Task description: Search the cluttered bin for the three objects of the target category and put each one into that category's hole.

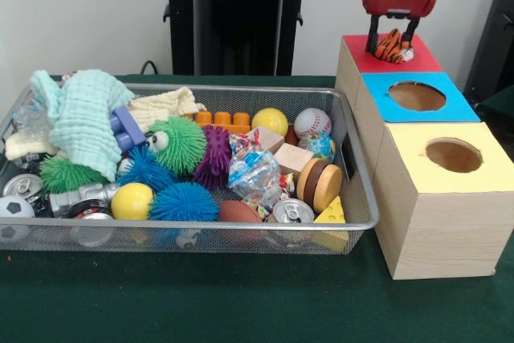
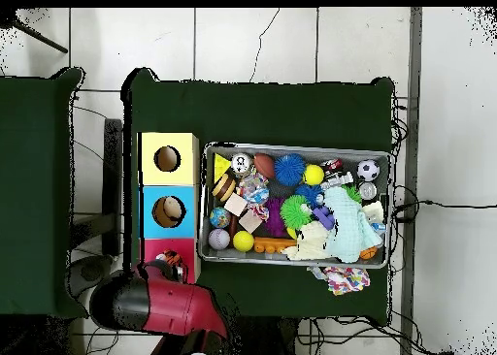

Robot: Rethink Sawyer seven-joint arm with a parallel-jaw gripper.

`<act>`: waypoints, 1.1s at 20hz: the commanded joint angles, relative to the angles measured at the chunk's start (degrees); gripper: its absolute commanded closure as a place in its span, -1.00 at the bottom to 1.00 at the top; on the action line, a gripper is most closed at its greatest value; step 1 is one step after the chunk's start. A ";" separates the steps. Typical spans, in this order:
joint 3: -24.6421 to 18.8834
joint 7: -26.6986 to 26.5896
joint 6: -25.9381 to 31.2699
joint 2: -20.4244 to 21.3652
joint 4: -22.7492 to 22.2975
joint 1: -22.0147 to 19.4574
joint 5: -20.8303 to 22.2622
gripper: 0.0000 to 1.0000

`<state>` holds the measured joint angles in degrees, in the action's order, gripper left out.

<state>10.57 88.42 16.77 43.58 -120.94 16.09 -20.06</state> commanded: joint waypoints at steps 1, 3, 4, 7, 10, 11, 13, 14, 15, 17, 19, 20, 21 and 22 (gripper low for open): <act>2.59 10.24 3.62 1.68 -0.22 -2.49 2.11 -1.00; 2.52 10.31 3.83 1.95 -0.21 -2.60 2.34 -1.00; 2.56 10.44 3.99 2.01 -0.14 -2.54 2.45 -1.00; 2.71 10.58 5.48 3.89 -0.56 -2.31 2.76 -1.00; 3.01 10.31 7.43 6.47 -0.81 -2.53 2.81 -1.00; 3.02 10.11 7.77 7.51 -1.01 -2.82 2.78 -1.00; 2.23 8.82 7.20 9.28 -1.83 -4.55 2.67 -1.00; 1.80 8.41 6.40 9.51 -2.10 -5.16 2.68 -1.00; 1.39 7.89 5.77 9.95 -2.74 -5.81 2.85 -1.00; 0.68 7.50 4.74 10.32 -3.64 -6.47 3.25 -1.00; -0.11 7.43 4.36 10.93 -4.47 -6.80 3.38 -1.00; -0.62 7.38 3.76 11.16 -4.99 -7.08 3.42 -1.00; -1.30 7.16 2.80 11.14 -5.82 -7.58 3.59 -1.00; -1.65 7.13 1.82 10.96 -6.31 -7.96 3.80 -1.00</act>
<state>12.96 88.43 18.72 53.19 -122.18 10.90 -18.58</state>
